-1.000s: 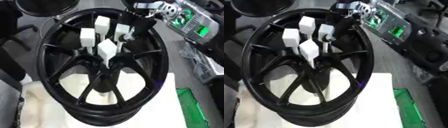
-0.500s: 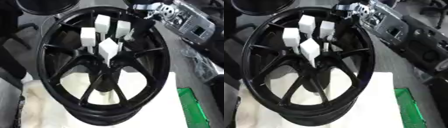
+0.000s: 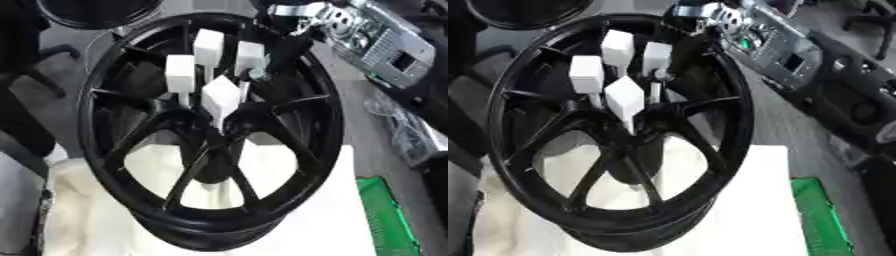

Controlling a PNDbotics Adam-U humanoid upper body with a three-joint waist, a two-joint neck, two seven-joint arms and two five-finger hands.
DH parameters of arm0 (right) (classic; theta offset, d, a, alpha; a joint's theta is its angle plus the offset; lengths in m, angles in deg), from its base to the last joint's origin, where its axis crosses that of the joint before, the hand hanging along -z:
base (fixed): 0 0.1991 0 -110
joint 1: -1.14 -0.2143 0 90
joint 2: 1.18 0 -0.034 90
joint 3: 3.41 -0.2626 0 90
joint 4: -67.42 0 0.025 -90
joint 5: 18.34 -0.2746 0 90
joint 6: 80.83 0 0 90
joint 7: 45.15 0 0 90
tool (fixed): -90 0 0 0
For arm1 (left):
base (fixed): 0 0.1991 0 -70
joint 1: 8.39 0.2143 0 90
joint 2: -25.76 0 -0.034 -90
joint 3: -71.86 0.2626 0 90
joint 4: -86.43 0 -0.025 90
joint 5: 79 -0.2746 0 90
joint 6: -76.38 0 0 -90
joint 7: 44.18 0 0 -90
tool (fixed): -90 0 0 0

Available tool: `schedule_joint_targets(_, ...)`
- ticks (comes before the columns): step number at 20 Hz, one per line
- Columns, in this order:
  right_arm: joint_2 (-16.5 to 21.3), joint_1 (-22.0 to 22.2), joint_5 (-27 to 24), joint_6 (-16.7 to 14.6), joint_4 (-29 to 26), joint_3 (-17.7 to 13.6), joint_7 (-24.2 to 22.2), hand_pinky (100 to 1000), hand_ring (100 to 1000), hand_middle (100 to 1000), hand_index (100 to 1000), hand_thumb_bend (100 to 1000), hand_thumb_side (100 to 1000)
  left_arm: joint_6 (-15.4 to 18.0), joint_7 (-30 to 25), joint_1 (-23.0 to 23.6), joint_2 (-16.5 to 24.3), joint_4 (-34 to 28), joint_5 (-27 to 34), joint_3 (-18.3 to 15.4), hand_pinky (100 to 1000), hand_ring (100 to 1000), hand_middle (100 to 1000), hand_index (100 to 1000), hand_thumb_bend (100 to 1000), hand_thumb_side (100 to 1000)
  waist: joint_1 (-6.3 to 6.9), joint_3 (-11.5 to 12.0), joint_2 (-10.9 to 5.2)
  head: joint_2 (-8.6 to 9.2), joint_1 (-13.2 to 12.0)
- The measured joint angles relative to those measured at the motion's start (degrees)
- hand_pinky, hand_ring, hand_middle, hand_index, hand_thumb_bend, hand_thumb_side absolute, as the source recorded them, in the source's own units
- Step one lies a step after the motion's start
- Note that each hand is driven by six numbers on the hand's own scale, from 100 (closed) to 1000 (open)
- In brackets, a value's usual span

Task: Pull the pin out of the wheel hub.

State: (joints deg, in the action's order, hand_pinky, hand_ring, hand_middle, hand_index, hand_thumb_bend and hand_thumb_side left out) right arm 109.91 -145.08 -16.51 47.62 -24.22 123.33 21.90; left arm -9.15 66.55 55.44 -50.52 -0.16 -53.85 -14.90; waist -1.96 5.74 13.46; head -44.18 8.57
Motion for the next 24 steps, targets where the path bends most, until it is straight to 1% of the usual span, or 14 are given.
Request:
schedule_joint_targets(2, 0.0, -0.2, -0.3, 0.1, 0.0, 0.0, -0.1, 713, 680, 545, 668, 458, 100, 0.0, 0.0, 0.0, 0.0, 0.0, 0.0, 0.0, 750, 889, 880, 866, 876, 574, -0.03, 0.0, 0.0, 0.0, 0.0)
schedule_joint_targets(3, 0.0, -0.2, -0.4, 0.2, 0.0, 0.0, -0.2, 709, 664, 530, 654, 443, 100, 0.0, 0.0, 0.0, 0.0, 0.0, 0.0, -0.1, 751, 889, 880, 866, 877, 573, -0.08, 0.0, 0.0, 0.0, 0.0)
schedule_joint_targets(5, 0.0, -0.2, -0.8, 0.2, 0.0, 0.0, -0.6, 702, 631, 502, 627, 369, 100, 0.0, 0.0, 0.0, 0.0, 0.0, 0.0, -0.1, 750, 889, 880, 866, 877, 572, -0.17, 0.0, 0.0, 0.0, 0.0)
schedule_joint_targets(7, 0.0, -0.2, -1.3, 0.2, 0.0, 0.0, -1.0, 687, 608, 477, 608, 340, 100, 0.0, 0.0, 0.0, 0.0, 0.0, 0.0, -0.3, 750, 889, 879, 866, 876, 573, -0.18, 0.0, 0.0, 0.0, 0.1)
schedule_joint_targets(9, 0.0, -0.2, -1.7, 0.1, 0.0, 0.0, -1.4, 671, 581, 446, 585, 333, 100, 0.1, 0.1, 0.0, 0.0, 0.0, 0.0, -0.3, 751, 889, 879, 865, 875, 573, -0.2, 0.0, 0.0, 0.0, 0.1)
schedule_joint_targets(11, 0.0, -0.2, -2.0, -0.1, 0.0, 0.0, -1.7, 660, 553, 372, 530, 318, 100, 0.1, 0.1, 0.0, 0.0, 0.0, 0.0, -0.3, 751, 889, 877, 865, 875, 573, -0.21, 0.0, -0.01, 0.0, 0.2)
schedule_joint_targets(12, 0.0, -0.2, -2.2, -0.1, 0.0, 0.0, -1.9, 655, 542, 336, 501, 326, 100, 0.1, 0.1, 0.0, 0.0, 0.0, 0.0, -0.3, 750, 889, 877, 865, 875, 572, -0.23, 0.0, -0.01, 0.0, 0.3)
schedule_joint_targets(13, 0.0, -0.2, -2.3, -0.2, 0.0, -0.1, -1.9, 647, 532, 307, 478, 360, 100, 0.1, 0.1, 0.0, 0.0, 0.0, 0.0, -0.3, 751, 889, 877, 866, 875, 573, -0.24, 0.0, -0.01, 0.0, 0.3)
schedule_joint_targets(18, 0.2, -0.4, -3.9, -0.5, -1.4, -0.8, -0.9, 635, 515, 274, 451, 337, 100, 0.2, 0.3, 0.0, 0.0, 0.0, 0.0, -0.3, 750, 888, 875, 866, 873, 571, -0.25, 0.0, -0.02, 0.0, 0.7)
schedule_joint_targets(21, 1.6, -0.5, -5.1, -0.8, -3.8, -2.0, -0.1, 639, 511, 270, 449, 330, 100, 0.2, 0.3, 0.1, 0.0, 0.0, 0.0, -0.3, 750, 882, 871, 874, 874, 570, -0.25, -0.3, -0.1, 0.0, 0.6)
schedule_joint_targets(22, 2.3, -0.4, -5.5, -1.1, -4.9, -3.0, 0.2, 639, 510, 269, 448, 328, 100, 0.2, 0.3, 0.2, 0.0, 0.0, 0.0, -0.3, 752, 882, 870, 871, 874, 570, -0.24, -0.4, -0.15, 0.0, 0.6)
schedule_joint_targets(24, 4.4, 0.8, -6.4, -2.2, -7.4, -6.4, 1.3, 640, 509, 268, 449, 323, 100, 0.2, 0.4, 0.5, 0.0, 0.0, 0.1, -0.3, 752, 883, 870, 870, 873, 570, -0.17, -0.7, -0.32, 0.0, 0.3)
